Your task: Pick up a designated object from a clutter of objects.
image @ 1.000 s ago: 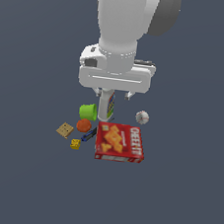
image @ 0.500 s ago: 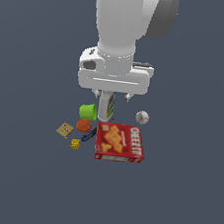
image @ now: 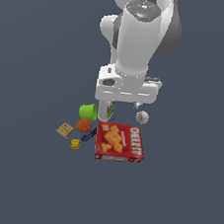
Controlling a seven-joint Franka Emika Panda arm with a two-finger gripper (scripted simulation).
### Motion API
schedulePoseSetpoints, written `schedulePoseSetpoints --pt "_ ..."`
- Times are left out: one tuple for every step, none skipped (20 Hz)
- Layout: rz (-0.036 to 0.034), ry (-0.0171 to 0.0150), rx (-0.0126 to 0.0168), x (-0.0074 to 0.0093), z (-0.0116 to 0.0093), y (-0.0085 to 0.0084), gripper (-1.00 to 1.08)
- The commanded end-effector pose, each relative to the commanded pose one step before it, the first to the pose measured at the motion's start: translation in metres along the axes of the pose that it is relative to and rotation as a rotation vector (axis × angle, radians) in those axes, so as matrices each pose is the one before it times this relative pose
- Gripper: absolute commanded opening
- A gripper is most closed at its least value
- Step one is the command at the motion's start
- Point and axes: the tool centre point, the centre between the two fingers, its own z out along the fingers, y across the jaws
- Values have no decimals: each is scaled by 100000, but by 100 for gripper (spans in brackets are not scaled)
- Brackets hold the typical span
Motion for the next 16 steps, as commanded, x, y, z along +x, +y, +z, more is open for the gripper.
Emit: schedulePoseSetpoints --pt "-3425 -36 -517 -609 1938 -1717 100" --pt "-1554 10 -203 -296 852 -777 100" --pt "-1653 16 -191 -333 887 -823 100" --pt "-1722 21 -172 -364 900 -853 100" --pt "-1734 26 -146 -386 885 -855 100" --pt "-1745 30 -119 -406 869 -857 100" --pt "-1759 34 -92 -427 853 -860 100" --pt "-1768 37 -64 -447 836 -861 100" --pt "-1772 40 -35 -464 816 -859 100" --pt "-1706 41 -7 -463 766 -824 100" --pt "-1622 41 18 -453 710 -780 100" --pt "-1535 40 39 -441 656 -736 100" --pt "-1447 39 57 -425 604 -692 100" --pt "-1356 37 70 -408 555 -647 100" --pt "-1266 35 81 -388 507 -603 100" --pt "-1176 33 88 -367 461 -558 100"
